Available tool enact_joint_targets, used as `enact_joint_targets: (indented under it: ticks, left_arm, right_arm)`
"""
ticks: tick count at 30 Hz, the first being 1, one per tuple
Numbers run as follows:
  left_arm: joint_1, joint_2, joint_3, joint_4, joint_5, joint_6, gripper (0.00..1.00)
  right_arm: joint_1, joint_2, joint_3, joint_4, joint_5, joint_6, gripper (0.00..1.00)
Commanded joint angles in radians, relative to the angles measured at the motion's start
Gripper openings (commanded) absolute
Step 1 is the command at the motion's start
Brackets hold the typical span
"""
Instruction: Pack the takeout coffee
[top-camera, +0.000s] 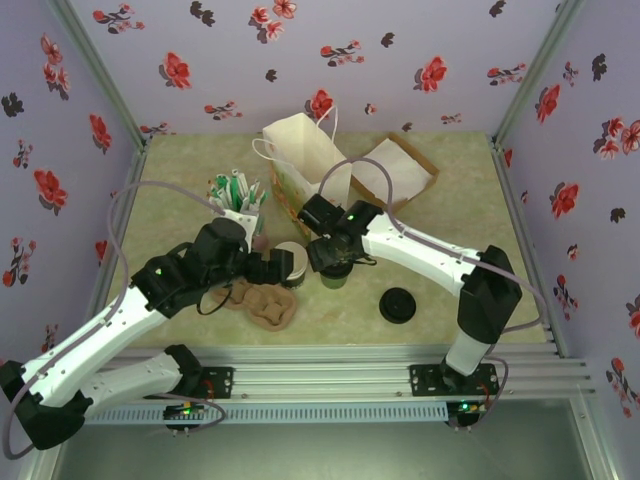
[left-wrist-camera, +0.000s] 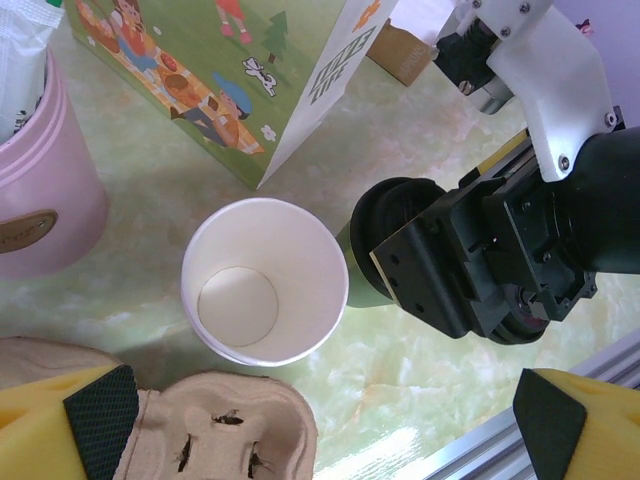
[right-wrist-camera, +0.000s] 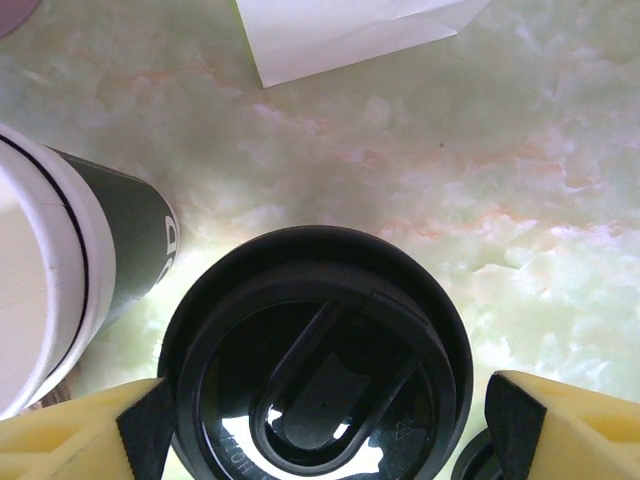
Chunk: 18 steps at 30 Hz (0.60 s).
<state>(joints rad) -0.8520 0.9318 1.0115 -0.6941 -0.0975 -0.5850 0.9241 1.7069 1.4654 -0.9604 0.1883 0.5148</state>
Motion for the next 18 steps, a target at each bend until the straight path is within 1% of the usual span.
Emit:
enact_joint_targets:
  ticks: [1,4,9,15,18]
  left_arm:
    - [0.010,-0.014,-0.007,-0.015,-0.019,0.006,0.99]
    - [0.011,-0.012,-0.008,-0.012,-0.018,0.007,0.99]
    - [0.014,-0.010,-0.008,-0.011,-0.016,0.009,0.99]
    - [0.016,-0.004,-0.010,-0.008,-0.015,0.008,0.99]
    - [0.016,-0.004,-0.011,-0.008,-0.015,0.007,0.99]
  right_arm:
    - [0.012,0.020,0.037,-0.052,0.053,-0.018,0.83]
    - [0.012,0.031,0.041,-0.058,0.067,-0.019,0.83]
    - [0.013,0.044,0.039,-0.052,0.055,-0.021,0.81]
    - [0.014,0.056,0.039,-0.048,0.046,-0.021,0.78]
    - [0.014,0.058,0.038,-0.048,0.043,-0.020,0.75]
